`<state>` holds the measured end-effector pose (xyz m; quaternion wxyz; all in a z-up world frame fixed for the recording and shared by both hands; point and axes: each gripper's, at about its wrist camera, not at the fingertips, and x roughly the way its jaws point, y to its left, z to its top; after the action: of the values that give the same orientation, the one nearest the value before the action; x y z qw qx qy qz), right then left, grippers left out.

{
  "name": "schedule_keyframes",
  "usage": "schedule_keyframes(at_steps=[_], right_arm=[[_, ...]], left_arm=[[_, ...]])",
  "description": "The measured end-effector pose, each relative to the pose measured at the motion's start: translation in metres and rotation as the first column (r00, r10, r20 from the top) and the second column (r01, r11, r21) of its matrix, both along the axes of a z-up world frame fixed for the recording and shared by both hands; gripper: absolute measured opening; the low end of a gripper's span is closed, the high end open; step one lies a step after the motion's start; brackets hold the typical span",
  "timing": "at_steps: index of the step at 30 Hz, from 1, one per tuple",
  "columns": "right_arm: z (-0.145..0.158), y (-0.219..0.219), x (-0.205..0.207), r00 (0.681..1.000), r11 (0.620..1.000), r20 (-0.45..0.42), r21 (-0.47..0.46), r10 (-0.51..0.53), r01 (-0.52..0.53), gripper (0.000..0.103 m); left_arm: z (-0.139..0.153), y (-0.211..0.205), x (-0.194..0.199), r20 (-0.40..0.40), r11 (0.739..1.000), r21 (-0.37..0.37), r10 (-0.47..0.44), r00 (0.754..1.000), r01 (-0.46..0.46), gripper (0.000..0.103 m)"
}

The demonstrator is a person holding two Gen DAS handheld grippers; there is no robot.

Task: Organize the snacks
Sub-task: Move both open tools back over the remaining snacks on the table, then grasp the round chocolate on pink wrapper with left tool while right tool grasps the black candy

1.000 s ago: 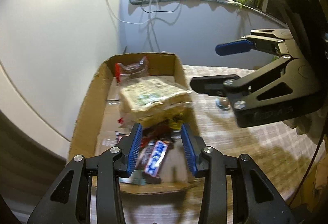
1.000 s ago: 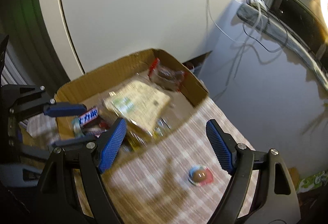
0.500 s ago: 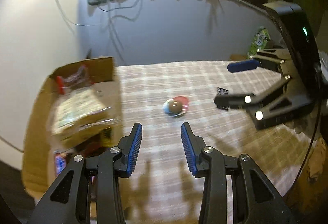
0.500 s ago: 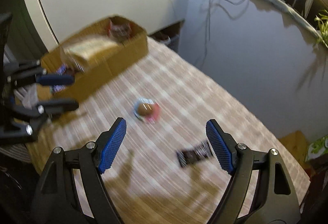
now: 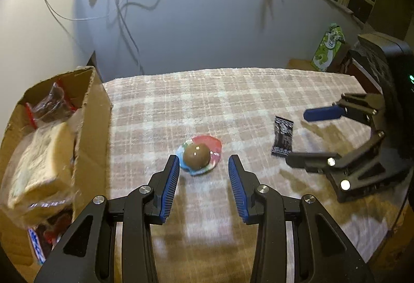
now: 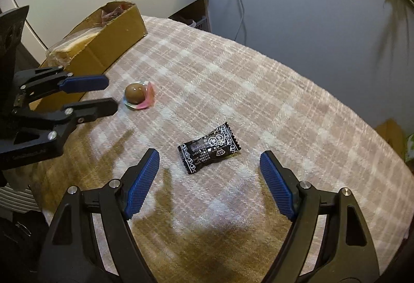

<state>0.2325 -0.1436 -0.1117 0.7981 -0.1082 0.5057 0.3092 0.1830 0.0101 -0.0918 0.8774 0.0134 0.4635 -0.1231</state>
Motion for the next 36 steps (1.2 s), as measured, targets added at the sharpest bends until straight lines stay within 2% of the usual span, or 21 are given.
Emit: schedule_keyframes(at_steps=[2, 7, 12, 18, 22, 25, 35, 36], right_arm=[[-0.003, 0.0, 0.002, 1.0, 1.0, -0.009, 0.006, -0.005, 0.005, 0.082], [-0.009, 0.005, 0.008, 0.999, 1.0, -0.031, 0.019, -0.008, 0.008, 0.073], [-0.011, 0.012, 0.013, 0.999, 1.0, -0.035, 0.022, -0.011, 0.012, 0.071], [-0.012, 0.023, 0.016, 1.0, 1.0, -0.014, -0.008, 0.002, -0.002, 0.061], [-0.012, 0.031, 0.011, 1.0, 0.998, 0.02, -0.053, 0.019, -0.018, 0.061], [-0.011, 0.032, 0.007, 0.999, 0.997, 0.038, -0.079, 0.026, -0.023, 0.061], [-0.011, 0.021, 0.004, 0.999, 0.996, 0.043, -0.086, 0.006, -0.002, 0.06], [-0.011, 0.022, 0.004, 0.999, 0.996, 0.045, -0.088, 0.007, -0.003, 0.056]], left_arm=[[-0.005, -0.001, 0.004, -0.013, 1.0, 0.001, 0.005, 1.0, -0.005, 0.038], [-0.009, -0.001, 0.009, -0.013, 1.0, 0.011, 0.004, 1.0, -0.004, 0.038], [-0.009, 0.001, 0.013, -0.009, 1.0, 0.012, 0.003, 1.0, -0.003, 0.035], [-0.013, -0.001, 0.015, -0.018, 1.0, 0.005, -0.013, 1.0, 0.014, 0.035], [-0.015, -0.005, 0.014, -0.016, 1.0, 0.01, -0.022, 1.0, 0.022, 0.034], [-0.019, -0.007, 0.016, -0.024, 1.0, 0.008, -0.025, 0.999, 0.025, 0.026], [-0.021, -0.014, 0.017, -0.014, 0.999, 0.013, -0.036, 0.999, 0.036, 0.024], [-0.021, -0.014, 0.016, -0.014, 0.999, 0.014, -0.038, 0.999, 0.038, 0.024]])
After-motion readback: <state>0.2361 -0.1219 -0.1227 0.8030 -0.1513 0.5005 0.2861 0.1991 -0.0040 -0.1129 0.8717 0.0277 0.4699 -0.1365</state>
